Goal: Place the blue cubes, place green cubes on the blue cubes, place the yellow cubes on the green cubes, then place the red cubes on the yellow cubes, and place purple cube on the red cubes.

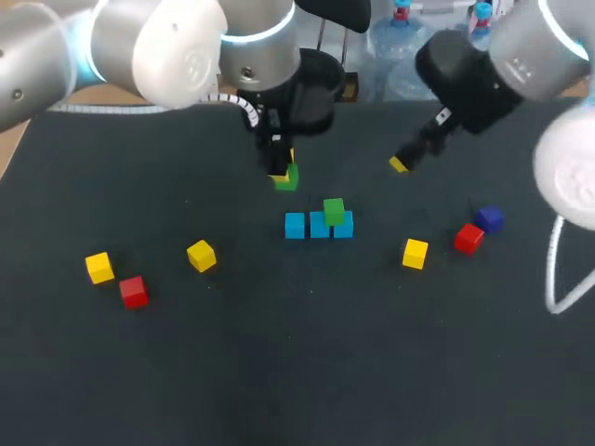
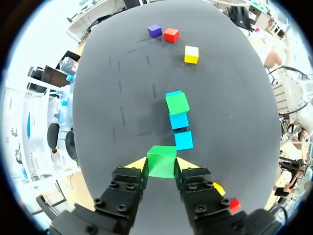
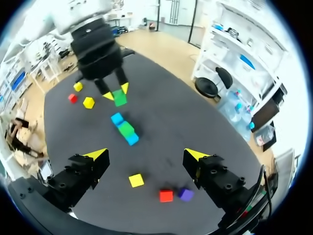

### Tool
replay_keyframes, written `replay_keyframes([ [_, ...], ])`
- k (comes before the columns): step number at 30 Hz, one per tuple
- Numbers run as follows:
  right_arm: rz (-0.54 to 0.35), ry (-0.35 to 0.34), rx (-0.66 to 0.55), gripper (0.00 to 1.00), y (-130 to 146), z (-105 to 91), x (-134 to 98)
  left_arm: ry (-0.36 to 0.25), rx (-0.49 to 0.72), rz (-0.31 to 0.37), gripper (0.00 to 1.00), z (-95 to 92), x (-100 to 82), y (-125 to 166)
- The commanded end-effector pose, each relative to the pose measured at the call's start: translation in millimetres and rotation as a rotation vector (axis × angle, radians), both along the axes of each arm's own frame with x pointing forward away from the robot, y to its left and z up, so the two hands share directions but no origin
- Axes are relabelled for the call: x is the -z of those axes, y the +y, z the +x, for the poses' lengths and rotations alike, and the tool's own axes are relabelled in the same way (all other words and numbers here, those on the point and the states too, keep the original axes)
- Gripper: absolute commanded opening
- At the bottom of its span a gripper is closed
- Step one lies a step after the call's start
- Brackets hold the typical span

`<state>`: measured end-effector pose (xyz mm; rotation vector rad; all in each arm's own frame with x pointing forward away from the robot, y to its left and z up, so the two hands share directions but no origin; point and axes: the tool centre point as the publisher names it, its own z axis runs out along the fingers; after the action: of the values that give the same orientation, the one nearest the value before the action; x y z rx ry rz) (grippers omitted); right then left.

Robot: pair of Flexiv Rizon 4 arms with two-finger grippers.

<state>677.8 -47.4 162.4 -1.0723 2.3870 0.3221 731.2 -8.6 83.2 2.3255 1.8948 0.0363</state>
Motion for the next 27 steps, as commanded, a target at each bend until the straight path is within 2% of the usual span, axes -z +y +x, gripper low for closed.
replay_keyframes([
  [1,-0.028,-0.115,0.084,1.00,-25.3,-19.0,-12.7,0.003,0.003,0.010,0.00,0.9,-0.6,-1.7],
  [7,-0.031,-0.163,0.105,1.00,-42.3,-25.9,-39.7,0.008,0.008,0.013,0.00,0.7,0.8,-3.6],
  [11,-0.040,-0.173,0.122,1.00,-49.2,-35.6,-46.7,0.008,0.010,0.014,0.00,0.6,1.1,-4.5],
  [15,-0.035,-0.150,0.134,1.00,-53.1,-45.1,-39.6,0.009,0.010,0.014,0.00,0.4,0.9,-4.7],
  [19,0.039,-0.132,0.087,1.00,-45.3,-46.5,-28.2,0.008,0.009,0.020,0.00,-1.4,0.6,-5.8],
  [27,0.039,-0.132,0.087,1.00,-45.3,-46.5,-28.2,0.034,-0.014,0.034,0.00,-6.0,0.0,-10.7],
])
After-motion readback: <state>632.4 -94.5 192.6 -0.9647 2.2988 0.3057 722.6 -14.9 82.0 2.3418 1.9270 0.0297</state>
